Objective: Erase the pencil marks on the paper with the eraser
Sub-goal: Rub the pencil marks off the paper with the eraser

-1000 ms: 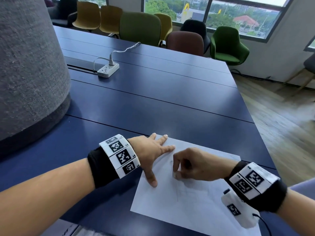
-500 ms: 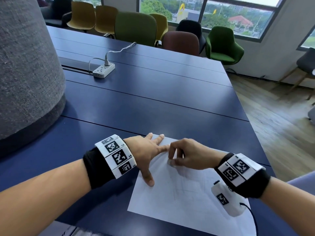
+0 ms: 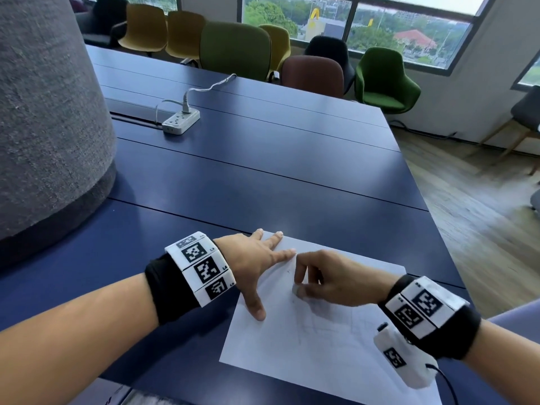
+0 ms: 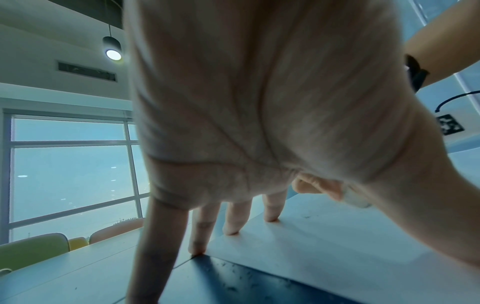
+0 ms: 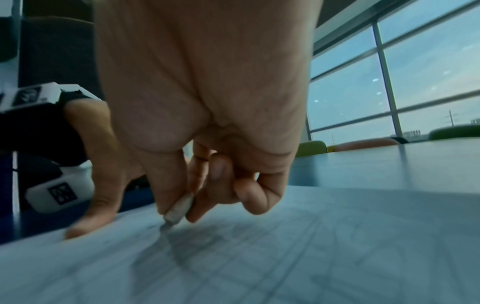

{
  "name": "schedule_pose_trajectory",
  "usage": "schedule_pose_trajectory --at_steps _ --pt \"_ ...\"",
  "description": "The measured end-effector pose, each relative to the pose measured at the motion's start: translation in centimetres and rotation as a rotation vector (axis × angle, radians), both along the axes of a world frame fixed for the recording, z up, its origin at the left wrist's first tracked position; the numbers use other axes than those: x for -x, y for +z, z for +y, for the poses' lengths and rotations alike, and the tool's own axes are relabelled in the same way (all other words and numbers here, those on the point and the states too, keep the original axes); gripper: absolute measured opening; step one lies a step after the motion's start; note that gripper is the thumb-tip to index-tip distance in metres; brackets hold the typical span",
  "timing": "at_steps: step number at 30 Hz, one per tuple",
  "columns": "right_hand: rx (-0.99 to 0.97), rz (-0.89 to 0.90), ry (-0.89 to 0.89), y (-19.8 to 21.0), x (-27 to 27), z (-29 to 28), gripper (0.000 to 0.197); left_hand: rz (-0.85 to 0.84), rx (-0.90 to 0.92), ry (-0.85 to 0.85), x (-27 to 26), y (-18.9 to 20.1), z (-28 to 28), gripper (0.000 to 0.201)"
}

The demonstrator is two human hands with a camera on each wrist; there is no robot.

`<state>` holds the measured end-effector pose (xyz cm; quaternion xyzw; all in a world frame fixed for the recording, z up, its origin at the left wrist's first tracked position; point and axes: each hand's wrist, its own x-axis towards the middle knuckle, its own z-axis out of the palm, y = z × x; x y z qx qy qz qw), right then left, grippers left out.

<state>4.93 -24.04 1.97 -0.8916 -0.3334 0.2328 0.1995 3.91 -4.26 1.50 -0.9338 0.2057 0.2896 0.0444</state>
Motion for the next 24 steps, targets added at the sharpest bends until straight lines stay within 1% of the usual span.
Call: schedule_pose_trajectory --at_steps 2,4,6,8,10,11,14,15,16,18,20,23,24 --pt "0.000 0.079 0.066 -0.1 1.1 -0.3 0.008 -0.001 -0.006 -0.006 0.1 0.1 -0.1 0.132" --pt "0.050 0.171 0.144 0.1 2.1 -0.4 0.006 0.001 -0.010 -0.008 0.2 0.2 -0.1 0.132" --pt "0.073 0.145 0.146 0.3 1.9 -0.6 0.007 0.004 -0.011 -0.008 0.2 0.3 -0.1 0.132" --pt "0.010 0.057 0.057 0.1 1.3 -0.8 0.009 0.006 -0.015 -0.008 0.2 0.3 -0.1 0.132" --pt "-0.049 0.030 -0.002 -0.2 1.4 -1.1 0.010 0.007 -0.019 -0.007 0.1 0.3 -0.2 0.132" --pt "-0.052 0.046 0.017 -0.3 1.8 -1.2 0.009 0.006 -0.021 -0.008 0.1 0.4 -0.3 0.132" --pt "0.007 0.167 0.151 0.2 3.0 -0.9 0.005 0.001 -0.022 -0.009 0.2 0.4 -0.3 0.132" --pt "0.029 0.164 0.169 0.4 3.0 -0.7 0.006 0.001 -0.018 -0.008 0.2 0.4 -0.2 0.132" --pt "0.034 0.133 0.152 0.4 2.7 -0.6 0.006 0.002 -0.015 -0.006 0.2 0.4 -0.1 0.132" --pt "-0.003 0.049 0.061 0.3 2.1 -0.5 0.006 0.004 -0.007 -0.006 0.1 0.3 -0.1 0.132" --pt "-0.034 0.028 0.039 0.1 2.4 -0.7 0.005 0.003 -0.006 -0.005 0.1 0.3 -0.1 0.132" --pt "-0.002 0.170 0.175 0.4 3.6 -0.7 0.004 -0.003 0.000 0.000 0.2 0.2 -0.1 0.132" --pt "0.029 0.186 0.209 0.5 3.7 -0.6 0.005 -0.004 0.004 0.001 0.2 0.1 -0.1 0.132"
